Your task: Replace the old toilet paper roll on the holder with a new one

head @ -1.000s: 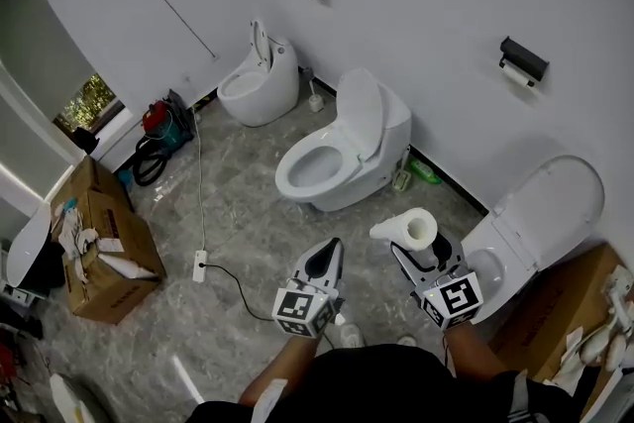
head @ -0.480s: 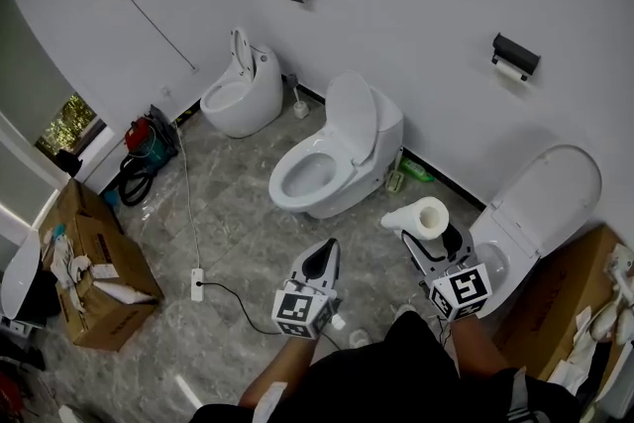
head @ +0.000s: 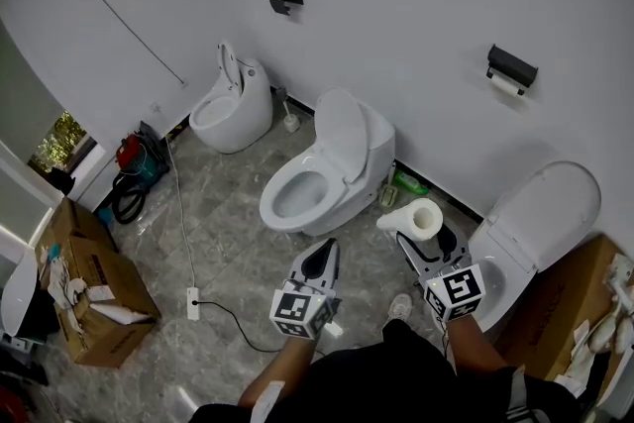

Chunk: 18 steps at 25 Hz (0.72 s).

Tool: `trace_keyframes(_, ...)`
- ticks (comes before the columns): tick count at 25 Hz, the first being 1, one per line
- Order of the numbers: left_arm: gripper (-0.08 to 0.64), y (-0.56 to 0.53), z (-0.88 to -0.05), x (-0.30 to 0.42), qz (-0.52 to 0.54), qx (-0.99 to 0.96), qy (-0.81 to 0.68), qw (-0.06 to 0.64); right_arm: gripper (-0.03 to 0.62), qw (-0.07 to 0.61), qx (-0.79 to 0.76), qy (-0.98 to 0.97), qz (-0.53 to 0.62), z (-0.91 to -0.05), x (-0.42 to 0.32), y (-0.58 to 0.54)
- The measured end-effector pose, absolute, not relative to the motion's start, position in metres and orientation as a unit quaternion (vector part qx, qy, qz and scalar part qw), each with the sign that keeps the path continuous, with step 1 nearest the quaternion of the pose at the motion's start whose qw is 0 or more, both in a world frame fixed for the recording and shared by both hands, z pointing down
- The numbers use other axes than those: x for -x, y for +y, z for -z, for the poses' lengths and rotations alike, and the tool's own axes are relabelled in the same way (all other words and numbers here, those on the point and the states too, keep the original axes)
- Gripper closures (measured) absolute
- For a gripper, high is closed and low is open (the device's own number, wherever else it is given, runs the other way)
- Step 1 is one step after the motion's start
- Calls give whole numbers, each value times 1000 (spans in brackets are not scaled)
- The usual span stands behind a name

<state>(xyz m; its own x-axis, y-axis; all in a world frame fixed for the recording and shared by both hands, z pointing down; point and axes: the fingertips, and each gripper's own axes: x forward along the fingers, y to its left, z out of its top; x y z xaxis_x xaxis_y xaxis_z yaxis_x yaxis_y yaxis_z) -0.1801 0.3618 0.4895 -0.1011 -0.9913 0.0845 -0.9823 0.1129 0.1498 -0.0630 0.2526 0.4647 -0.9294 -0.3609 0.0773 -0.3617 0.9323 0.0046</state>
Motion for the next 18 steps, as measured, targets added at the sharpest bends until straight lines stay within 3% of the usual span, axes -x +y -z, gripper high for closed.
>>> trace_keyframes(18, 555, 178, -487, 173, 4, -691, -718, 80, 301, 24, -216, -976, -7, -454, 46, 74)
